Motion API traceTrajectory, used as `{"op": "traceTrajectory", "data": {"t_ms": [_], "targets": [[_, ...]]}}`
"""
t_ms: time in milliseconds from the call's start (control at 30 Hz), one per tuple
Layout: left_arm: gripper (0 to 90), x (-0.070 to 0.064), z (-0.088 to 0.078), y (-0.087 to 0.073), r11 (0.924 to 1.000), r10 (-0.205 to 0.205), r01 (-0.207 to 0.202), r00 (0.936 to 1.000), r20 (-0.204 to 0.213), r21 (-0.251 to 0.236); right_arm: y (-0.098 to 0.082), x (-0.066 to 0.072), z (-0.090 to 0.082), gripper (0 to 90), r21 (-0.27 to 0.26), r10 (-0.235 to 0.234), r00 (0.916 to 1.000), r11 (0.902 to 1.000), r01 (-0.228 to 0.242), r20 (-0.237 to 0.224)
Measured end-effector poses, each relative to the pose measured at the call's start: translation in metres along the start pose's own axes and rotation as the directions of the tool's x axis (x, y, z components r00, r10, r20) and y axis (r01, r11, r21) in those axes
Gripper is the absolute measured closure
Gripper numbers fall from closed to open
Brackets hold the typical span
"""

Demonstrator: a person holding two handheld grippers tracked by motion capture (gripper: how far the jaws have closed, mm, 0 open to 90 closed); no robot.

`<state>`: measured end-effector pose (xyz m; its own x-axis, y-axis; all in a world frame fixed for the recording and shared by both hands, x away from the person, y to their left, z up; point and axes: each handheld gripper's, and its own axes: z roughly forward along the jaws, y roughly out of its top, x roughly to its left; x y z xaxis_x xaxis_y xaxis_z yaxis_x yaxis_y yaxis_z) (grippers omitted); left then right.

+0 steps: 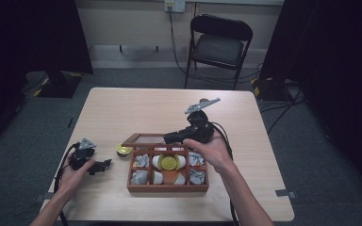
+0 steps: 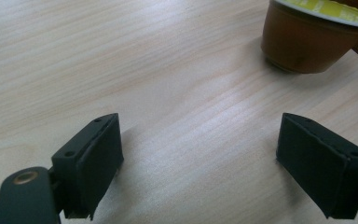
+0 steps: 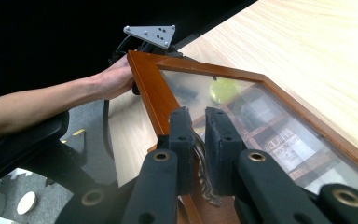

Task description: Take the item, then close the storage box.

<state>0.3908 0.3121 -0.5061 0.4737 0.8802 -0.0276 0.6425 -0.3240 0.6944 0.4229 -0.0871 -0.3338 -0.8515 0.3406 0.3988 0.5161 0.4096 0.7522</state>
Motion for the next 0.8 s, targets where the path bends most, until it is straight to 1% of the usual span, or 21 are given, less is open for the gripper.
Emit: {"op": "traceTrajectory", "data": {"t_ms": [33, 67, 100, 167, 267, 367, 467, 600, 700, 767, 800], "targets": [[10.9, 0.001, 0.0, -0.002, 0.9998, 0.011, -0.011, 0.9999, 0.0, -0.013, 0.0, 0.0, 0.0, 81.4, 0.003, -0.003, 1.0, 1.0, 0.003, 0.001], [10.1, 0.0, 0.001, -0.005, 0.9994, 0.001, -0.001, 1.0, 0.002, -0.033, -0.001, 0.001, 0.0, 81.3, 0.003, -0.005, 1.0, 1.0, 0.005, 0.002], [10.0, 0.001, 0.0, -0.006, 0.9991, 0.007, -0.007, 1.0, 0.001, -0.042, -0.001, 0.001, 0.0, 81.3, 0.004, -0.005, 1.0, 1.0, 0.005, 0.003], [9.9, 0.0, 0.0, -0.006, 0.9991, -0.002, 0.002, 1.0, 0.0, -0.042, -0.001, 0.002, 0.001, 81.3, 0.006, -0.009, 0.9999, 0.9999, 0.009, 0.008], [9.9, 0.0, 0.0, -0.006, 0.9991, -0.002, 0.002, 1.0, 0.0, -0.042, -0.002, 0.004, 0.002, 81.3, 0.02, -0.019, 0.9997, 0.9996, 0.019, 0.013], [9.9, 0.0, 0.0, -0.006, 0.9991, 0.0, 0.0, 1.0, 0.002, -0.042, -0.003, 0.007, 0.003, 81.2, 0.044, -0.018, 0.9997, 0.9989, 0.017, 0.019], [9.8, 0.0, 0.0, -0.006, 0.9991, 0.001, -0.001, 1.0, 0.002, -0.041, -0.004, 0.01, 0.004, 81.2, 0.05, -0.03, 0.999, 0.9983, 0.028, 0.034], [9.8, 0.0, 0.0, -0.006, 0.9991, 0.001, -0.001, 1.0, 0.002, -0.042, -0.008, 0.011, 0.005, 81.2, 0.063, -0.04, 0.9987, 0.9973, 0.038, 0.031], [9.8, 0.0, 0.0, -0.006, 0.9991, 0.004, -0.004, 1.0, -0.002, -0.041, -0.011, 0.013, 0.007, 81.3, 0.071, -0.059, 0.9978, 0.9959, 0.056, 0.032], [9.7, 0.0, 0.0, -0.006, 0.9992, 0.0, 0.0, 1.0, -0.003, -0.041, -0.014, 0.014, 0.008, 81.3, 0.08, -0.056, 0.998, 0.9954, 0.053, 0.03], [9.5, 0.0, 0.0, -0.006, 0.9992, 0.009, -0.009, 1.0, -0.004, -0.038, -0.015, 0.015, 0.009, 81.2, 0.081, -0.056, 0.9979, 0.9953, 0.054, 0.031]]}}
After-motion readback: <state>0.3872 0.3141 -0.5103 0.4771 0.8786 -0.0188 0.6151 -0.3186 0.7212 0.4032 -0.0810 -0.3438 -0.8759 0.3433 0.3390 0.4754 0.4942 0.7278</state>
